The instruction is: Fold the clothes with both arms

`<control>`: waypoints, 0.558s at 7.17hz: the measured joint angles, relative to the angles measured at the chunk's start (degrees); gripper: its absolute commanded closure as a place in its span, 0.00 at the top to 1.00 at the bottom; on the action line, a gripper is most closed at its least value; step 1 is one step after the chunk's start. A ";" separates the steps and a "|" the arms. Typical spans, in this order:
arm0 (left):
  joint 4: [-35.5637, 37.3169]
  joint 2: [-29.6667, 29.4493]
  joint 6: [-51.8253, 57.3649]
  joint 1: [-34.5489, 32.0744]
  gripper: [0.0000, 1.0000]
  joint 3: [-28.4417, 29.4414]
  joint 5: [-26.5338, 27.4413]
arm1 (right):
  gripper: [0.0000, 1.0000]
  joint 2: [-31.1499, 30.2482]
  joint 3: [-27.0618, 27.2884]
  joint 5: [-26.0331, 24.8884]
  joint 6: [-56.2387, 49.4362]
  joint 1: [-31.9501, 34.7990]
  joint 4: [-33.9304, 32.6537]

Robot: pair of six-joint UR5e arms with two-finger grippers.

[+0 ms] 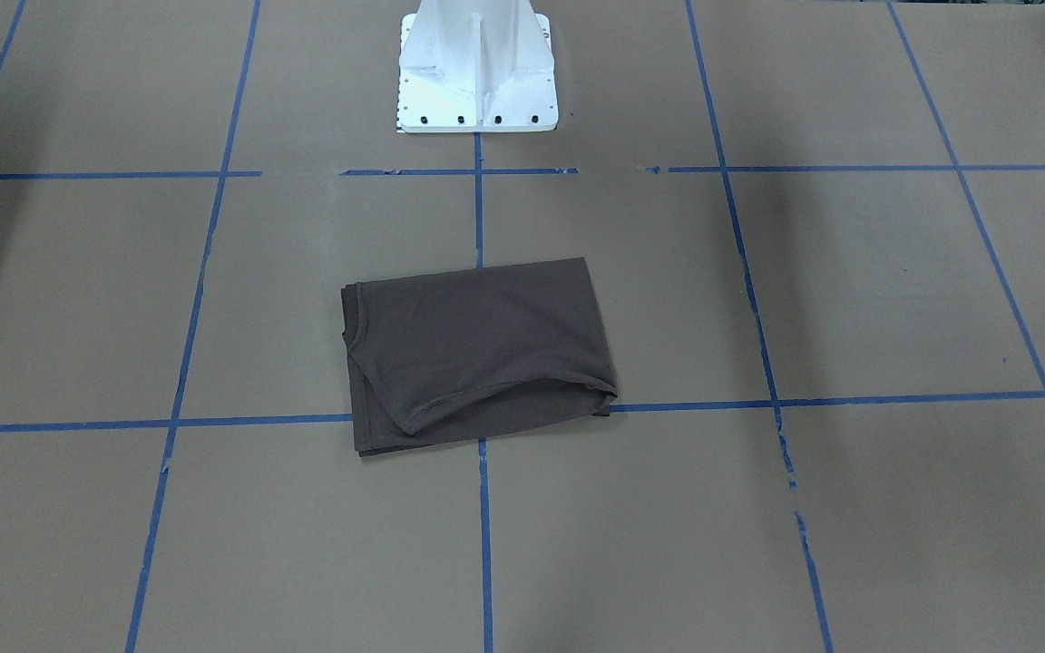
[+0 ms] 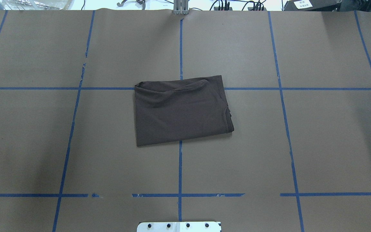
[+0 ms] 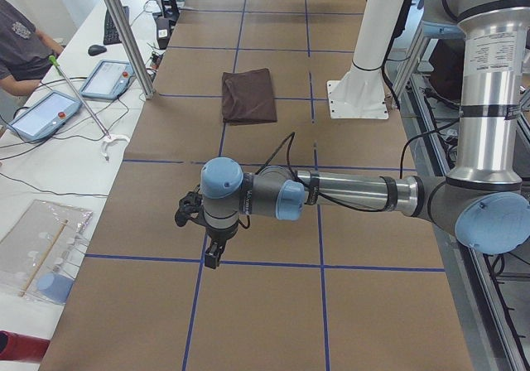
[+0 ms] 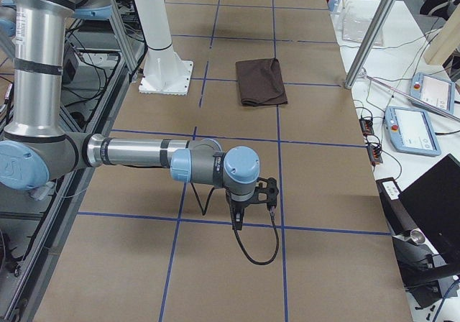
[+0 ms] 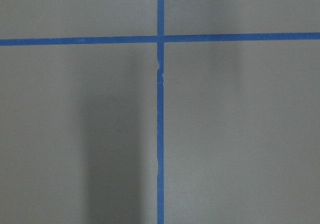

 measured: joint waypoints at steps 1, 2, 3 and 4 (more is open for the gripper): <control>-0.04 0.02 0.04 0.00 1.00 0.05 -0.02 | 1.00 -0.47 -0.01 0.05 0.00 0.36 0.02; 0.00 0.02 -0.02 0.00 1.00 0.20 -0.04 | 1.00 -0.60 0.00 0.05 -0.04 0.53 0.08; 0.14 0.01 -2.01 0.03 1.00 0.33 -0.02 | 1.00 -0.59 0.02 0.03 -0.06 0.57 0.12; 0.14 -0.03 -6.83 0.06 1.00 0.33 -0.02 | 1.00 -0.56 0.03 0.03 -0.07 0.60 0.11</control>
